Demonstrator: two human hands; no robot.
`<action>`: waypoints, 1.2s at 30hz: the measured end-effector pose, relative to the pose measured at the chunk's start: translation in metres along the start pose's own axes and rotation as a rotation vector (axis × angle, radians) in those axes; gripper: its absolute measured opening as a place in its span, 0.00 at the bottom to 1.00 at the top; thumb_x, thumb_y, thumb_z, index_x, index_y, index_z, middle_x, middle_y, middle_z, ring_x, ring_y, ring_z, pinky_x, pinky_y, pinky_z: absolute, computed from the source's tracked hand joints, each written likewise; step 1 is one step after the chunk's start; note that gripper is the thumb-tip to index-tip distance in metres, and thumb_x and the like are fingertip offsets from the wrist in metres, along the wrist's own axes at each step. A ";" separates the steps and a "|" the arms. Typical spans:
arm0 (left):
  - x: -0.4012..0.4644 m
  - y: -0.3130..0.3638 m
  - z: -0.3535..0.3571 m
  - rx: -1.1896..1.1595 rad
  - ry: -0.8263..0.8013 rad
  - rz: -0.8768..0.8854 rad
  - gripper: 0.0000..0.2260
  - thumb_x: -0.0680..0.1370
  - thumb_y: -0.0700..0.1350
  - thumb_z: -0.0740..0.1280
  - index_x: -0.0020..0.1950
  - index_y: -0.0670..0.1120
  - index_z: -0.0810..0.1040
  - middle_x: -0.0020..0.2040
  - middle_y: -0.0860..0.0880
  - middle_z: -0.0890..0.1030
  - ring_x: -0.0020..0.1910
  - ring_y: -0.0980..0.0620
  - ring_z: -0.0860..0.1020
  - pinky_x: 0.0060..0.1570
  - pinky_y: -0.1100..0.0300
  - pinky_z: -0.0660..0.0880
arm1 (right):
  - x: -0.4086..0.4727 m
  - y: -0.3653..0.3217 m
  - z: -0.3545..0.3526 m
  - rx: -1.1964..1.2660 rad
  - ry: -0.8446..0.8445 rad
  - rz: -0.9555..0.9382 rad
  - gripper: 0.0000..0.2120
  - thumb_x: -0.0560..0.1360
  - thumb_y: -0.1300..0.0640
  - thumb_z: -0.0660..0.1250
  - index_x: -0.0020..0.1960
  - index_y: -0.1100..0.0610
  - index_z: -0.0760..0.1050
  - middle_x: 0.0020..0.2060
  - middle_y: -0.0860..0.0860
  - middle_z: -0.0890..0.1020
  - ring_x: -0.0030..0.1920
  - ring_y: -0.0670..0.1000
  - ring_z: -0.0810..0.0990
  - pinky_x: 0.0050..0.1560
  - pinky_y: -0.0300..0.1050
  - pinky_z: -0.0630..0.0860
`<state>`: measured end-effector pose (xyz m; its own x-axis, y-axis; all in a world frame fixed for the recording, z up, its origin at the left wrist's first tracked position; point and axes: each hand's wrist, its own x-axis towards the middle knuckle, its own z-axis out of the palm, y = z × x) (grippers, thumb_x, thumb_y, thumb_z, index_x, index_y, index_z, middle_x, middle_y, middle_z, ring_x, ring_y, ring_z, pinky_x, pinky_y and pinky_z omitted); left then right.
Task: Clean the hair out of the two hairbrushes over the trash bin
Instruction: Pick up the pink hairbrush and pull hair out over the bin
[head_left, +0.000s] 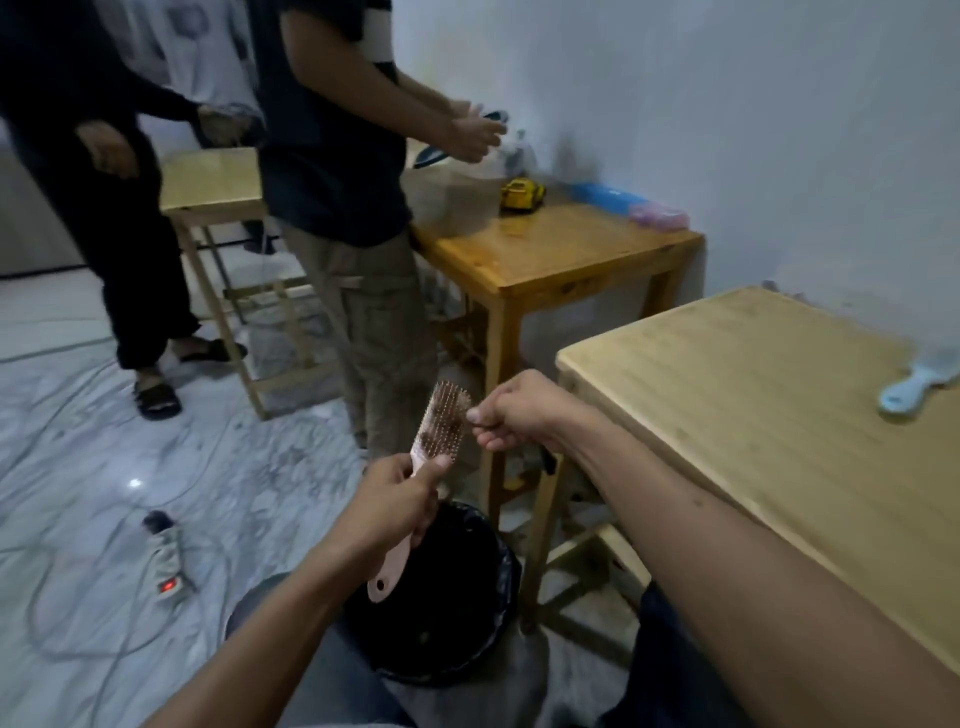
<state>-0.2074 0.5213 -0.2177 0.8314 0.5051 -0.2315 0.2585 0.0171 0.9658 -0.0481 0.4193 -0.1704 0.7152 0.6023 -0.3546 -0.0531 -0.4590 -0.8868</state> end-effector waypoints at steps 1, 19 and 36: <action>0.001 -0.012 -0.008 0.011 0.039 -0.034 0.13 0.83 0.46 0.65 0.40 0.42 0.72 0.26 0.48 0.69 0.20 0.54 0.66 0.19 0.63 0.62 | 0.003 0.007 0.008 -0.014 0.000 0.021 0.05 0.78 0.64 0.72 0.47 0.66 0.84 0.36 0.58 0.85 0.33 0.49 0.85 0.39 0.41 0.83; 0.004 -0.060 -0.041 0.403 0.217 -0.052 0.09 0.79 0.47 0.64 0.39 0.50 0.70 0.34 0.53 0.72 0.32 0.55 0.71 0.32 0.55 0.65 | 0.047 0.053 0.049 -0.209 -0.395 0.034 0.29 0.77 0.41 0.71 0.73 0.54 0.74 0.61 0.52 0.85 0.47 0.47 0.87 0.43 0.39 0.80; 0.016 -0.055 -0.029 0.495 0.372 0.016 0.04 0.81 0.43 0.62 0.48 0.45 0.70 0.40 0.46 0.76 0.33 0.50 0.72 0.31 0.55 0.65 | 0.055 0.064 0.040 0.042 -0.222 0.084 0.24 0.75 0.32 0.68 0.59 0.50 0.79 0.51 0.49 0.87 0.41 0.49 0.85 0.40 0.43 0.80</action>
<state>-0.2228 0.5530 -0.2711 0.6328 0.7707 -0.0751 0.5190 -0.3502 0.7797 -0.0401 0.4495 -0.2582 0.5369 0.6941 -0.4795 -0.1381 -0.4883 -0.8617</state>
